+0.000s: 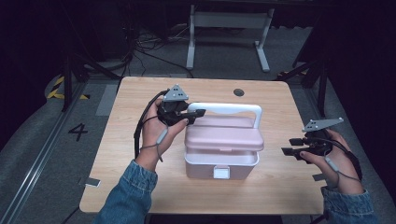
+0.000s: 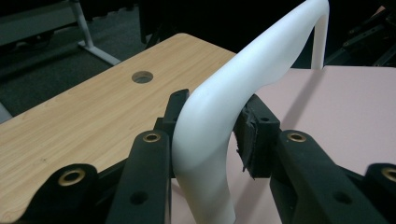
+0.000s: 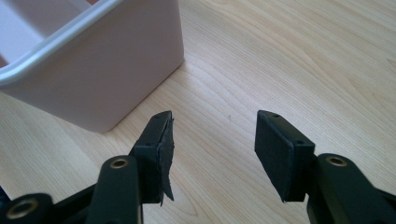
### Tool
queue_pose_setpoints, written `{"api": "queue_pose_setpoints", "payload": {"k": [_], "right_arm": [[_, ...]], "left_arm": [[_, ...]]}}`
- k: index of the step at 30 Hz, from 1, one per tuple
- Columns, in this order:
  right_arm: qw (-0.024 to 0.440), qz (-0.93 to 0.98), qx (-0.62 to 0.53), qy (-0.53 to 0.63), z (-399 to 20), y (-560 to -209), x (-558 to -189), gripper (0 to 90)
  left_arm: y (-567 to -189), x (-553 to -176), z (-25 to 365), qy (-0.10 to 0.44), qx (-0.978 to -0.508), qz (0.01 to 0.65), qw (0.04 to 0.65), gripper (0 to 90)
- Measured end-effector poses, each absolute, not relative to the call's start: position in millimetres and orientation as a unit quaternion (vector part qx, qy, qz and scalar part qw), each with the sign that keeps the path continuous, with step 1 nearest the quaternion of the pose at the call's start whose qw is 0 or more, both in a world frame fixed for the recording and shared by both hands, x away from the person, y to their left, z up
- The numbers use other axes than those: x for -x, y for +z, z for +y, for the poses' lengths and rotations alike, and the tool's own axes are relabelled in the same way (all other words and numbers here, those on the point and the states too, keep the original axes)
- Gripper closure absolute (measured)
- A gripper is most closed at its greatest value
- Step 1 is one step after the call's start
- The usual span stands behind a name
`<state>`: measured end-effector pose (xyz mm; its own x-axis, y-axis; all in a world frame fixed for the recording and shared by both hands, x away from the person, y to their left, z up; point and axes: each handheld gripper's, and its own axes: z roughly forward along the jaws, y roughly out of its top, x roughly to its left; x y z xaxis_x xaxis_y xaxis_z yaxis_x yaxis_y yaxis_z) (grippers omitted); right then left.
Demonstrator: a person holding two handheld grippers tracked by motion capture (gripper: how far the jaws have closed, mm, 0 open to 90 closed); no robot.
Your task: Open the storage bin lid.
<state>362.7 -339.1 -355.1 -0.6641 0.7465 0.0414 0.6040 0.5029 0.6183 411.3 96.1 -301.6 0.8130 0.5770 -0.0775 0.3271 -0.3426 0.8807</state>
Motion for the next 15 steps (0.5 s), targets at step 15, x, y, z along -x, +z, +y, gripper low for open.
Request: {"api": "queue_pose_setpoints", "payload": {"k": [15], "right_arm": [[0.141,0.840,-0.395,0.344,-345,-350,-352,51.0]], "left_arm": [[-296,-440,99,0.097,-0.802,0.295,0.511,70.1]]}}
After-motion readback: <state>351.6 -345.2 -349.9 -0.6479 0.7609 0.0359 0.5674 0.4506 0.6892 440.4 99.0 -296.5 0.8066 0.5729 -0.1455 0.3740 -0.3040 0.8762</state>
